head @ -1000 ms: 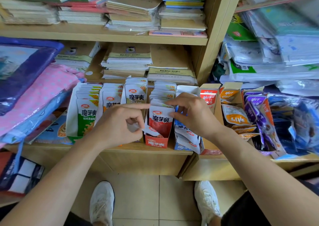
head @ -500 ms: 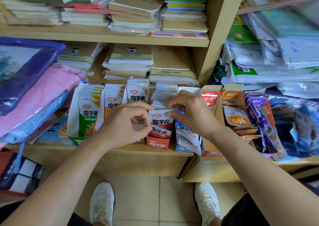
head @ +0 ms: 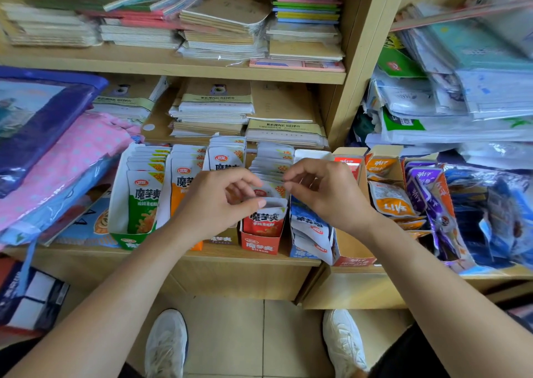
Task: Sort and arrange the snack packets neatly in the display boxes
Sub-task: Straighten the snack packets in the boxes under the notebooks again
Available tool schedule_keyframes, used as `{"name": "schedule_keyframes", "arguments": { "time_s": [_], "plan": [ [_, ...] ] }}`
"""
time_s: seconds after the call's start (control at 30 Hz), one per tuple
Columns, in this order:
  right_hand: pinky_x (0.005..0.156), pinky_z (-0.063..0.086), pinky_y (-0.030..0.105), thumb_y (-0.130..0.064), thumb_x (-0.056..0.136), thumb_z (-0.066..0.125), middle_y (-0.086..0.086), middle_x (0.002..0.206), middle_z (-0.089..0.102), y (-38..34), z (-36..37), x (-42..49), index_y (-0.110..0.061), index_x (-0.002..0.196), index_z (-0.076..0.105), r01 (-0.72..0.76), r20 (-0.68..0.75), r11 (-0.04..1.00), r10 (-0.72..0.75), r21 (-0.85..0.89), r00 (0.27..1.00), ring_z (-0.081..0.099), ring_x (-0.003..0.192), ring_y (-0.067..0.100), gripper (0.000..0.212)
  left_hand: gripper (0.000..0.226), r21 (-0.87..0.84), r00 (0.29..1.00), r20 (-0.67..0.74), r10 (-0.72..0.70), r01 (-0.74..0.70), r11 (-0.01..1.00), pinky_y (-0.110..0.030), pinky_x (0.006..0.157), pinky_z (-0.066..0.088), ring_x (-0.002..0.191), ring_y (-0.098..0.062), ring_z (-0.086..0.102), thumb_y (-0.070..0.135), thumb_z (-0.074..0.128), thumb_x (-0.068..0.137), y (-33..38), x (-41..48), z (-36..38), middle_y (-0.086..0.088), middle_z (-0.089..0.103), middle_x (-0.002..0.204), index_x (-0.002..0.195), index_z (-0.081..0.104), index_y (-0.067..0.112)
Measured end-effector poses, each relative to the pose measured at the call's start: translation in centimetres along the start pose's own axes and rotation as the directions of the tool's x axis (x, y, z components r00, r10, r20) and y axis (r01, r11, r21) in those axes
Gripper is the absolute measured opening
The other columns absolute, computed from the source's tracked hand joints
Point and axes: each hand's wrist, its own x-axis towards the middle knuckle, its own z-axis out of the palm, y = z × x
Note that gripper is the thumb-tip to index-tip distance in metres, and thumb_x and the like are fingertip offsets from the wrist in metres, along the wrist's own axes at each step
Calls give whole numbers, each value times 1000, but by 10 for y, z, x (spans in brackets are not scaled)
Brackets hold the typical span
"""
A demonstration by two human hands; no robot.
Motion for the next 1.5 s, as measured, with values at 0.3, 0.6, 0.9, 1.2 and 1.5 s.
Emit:
{"name": "schedule_keyframes", "arguments": {
  "time_s": [0.3, 0.6, 0.9, 1.2, 1.5],
  "plan": [
    [65, 54, 19, -15, 88, 77, -4, 90, 65, -3, 6, -7, -15, 117, 69, -66, 21, 997, 65, 45, 998, 65, 75, 11, 30, 14, 9, 990, -138, -23, 25, 1000, -24, 60, 49, 63, -8, 63, 15, 73, 90, 6, 11, 0, 14, 70, 73, 82, 76, 26],
    [79, 50, 15, -39, 76, 85, -2, 116, 60, -17, 18, -4, -15, 132, 61, 45, -51, 998, -47, -34, 998, 59, 100, 9, 65, 9, -688, 855, -348, -384, 45, 724, -26, 54, 56, 62, -22, 69, 7, 57, 100, 38, 14, -15, -6, 72, 80, 92, 61, 10],
    [65, 41, 5, -2, 92, 68, 0, 91, 70, -15, 12, 3, -7, 100, 75, 66, -381, 963, -167, -263, 910, 53, 70, 1, 12, 12, -731, 936, -240, -258, 1, 683, -25, 65, 56, 82, -23, 72, 9, 55, 100, 39, 10, -12, -10, 76, 100, 102, 67, 10],
    [63, 46, 15, -8, 92, 65, -15, 75, 66, -2, -10, 16, -20, 89, 68, -205, -572, 967, 254, 151, 780, 62, 67, -2, 13, 103, 345, 972, 231, -34, -49, 937, -27, 113, 20, 145, 0, 18, 73, 74, 70, 8, 3, 0, 22, 27, 159, 156, 32, 34],
    [61, 54, 35, -3, 94, 65, 7, 74, 70, -5, -10, 14, -10, 88, 69, -109, -464, 852, 381, 512, 800, 65, 60, 24, 10, 31, 283, 988, 100, 119, -143, 948, -36, 80, 49, 95, -3, 53, 41, 86, 73, 1, -4, -1, 21, 58, 95, 101, 74, 34]
  ]
}}
